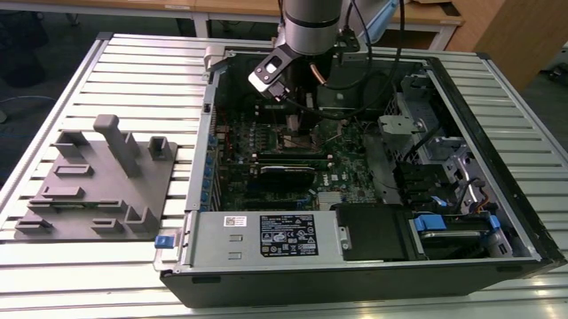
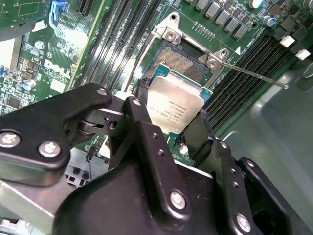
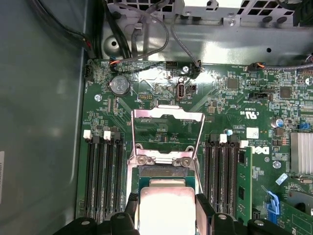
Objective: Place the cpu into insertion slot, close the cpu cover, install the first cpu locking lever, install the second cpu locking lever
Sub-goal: 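Place the cpu into insertion slot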
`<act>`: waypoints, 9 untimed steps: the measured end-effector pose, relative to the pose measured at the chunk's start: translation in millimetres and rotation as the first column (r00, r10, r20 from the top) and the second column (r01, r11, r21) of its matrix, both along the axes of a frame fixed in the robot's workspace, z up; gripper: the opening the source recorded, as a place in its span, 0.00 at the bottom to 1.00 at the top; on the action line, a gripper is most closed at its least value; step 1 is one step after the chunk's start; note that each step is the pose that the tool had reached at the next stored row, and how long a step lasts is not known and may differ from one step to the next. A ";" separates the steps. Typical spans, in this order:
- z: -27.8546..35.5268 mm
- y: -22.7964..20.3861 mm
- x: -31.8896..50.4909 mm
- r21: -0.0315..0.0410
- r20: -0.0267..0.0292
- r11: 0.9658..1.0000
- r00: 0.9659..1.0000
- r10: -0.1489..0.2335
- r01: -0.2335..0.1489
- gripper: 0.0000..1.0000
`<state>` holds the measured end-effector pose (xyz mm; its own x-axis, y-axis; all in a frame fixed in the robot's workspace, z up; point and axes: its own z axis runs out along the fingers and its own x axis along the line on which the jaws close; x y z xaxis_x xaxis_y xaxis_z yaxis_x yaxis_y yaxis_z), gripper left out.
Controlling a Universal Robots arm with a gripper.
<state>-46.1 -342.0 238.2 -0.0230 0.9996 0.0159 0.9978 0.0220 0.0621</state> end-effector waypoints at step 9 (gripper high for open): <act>-1.9 0.3 0.0 0.000 0.000 1.000 1.000 0.000 0.000 0.54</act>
